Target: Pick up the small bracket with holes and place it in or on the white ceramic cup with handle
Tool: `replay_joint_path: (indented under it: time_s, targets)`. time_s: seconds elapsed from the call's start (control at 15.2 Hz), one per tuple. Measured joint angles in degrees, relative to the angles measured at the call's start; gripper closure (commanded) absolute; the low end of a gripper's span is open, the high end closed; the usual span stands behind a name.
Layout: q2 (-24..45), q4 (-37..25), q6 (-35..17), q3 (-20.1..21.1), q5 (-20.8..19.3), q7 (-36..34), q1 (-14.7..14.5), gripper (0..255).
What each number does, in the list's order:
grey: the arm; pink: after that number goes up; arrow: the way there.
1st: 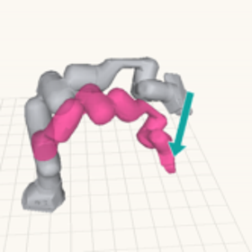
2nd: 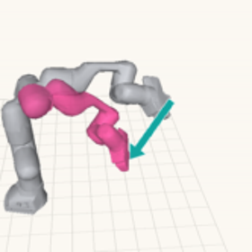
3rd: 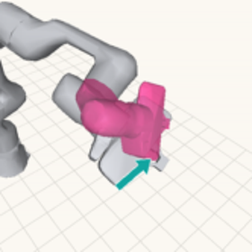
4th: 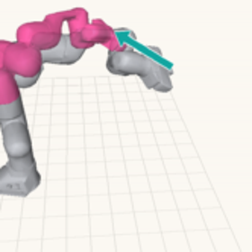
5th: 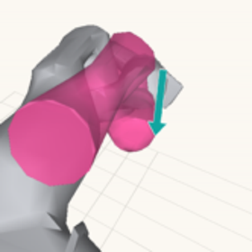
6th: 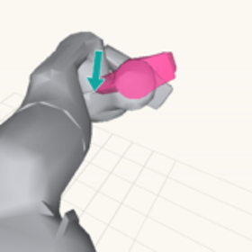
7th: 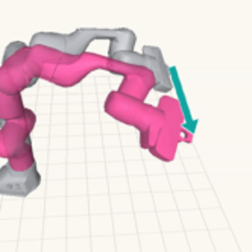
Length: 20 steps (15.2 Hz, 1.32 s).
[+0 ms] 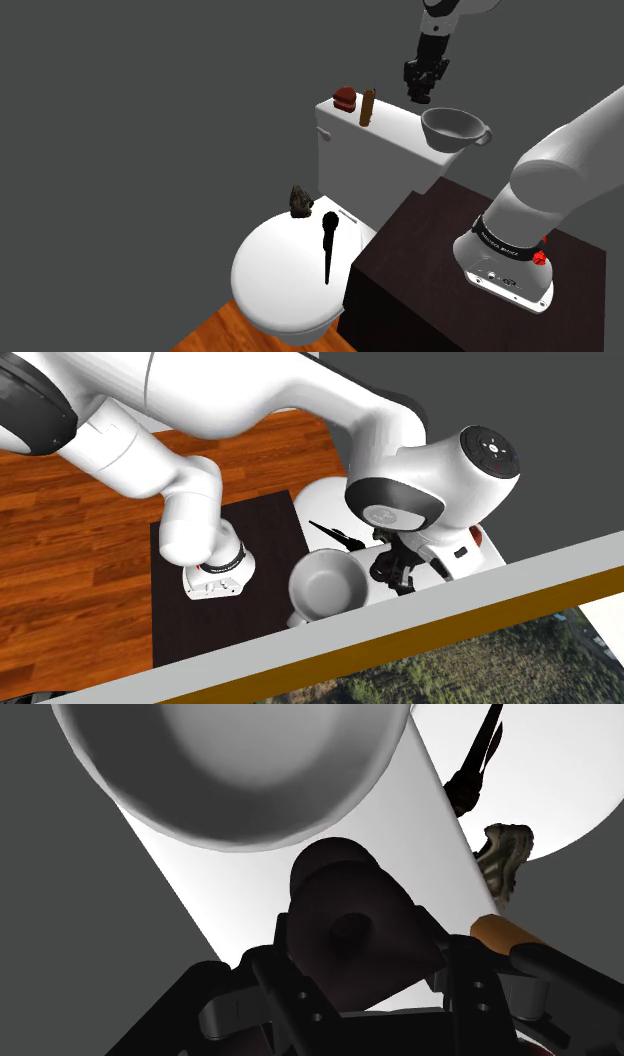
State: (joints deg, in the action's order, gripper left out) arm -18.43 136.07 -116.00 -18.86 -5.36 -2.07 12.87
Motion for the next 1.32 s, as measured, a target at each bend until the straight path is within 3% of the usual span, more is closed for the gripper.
replay_joint_path:
  time_s: [0.59,1.32]
  targets:
    - [-2.05,-4.88,6.89,0.77,-0.08,-0.48,-0.08,255]
    - [-25.43,12.29,13.07,3.10,-4.58,-2.18,4.39,255]
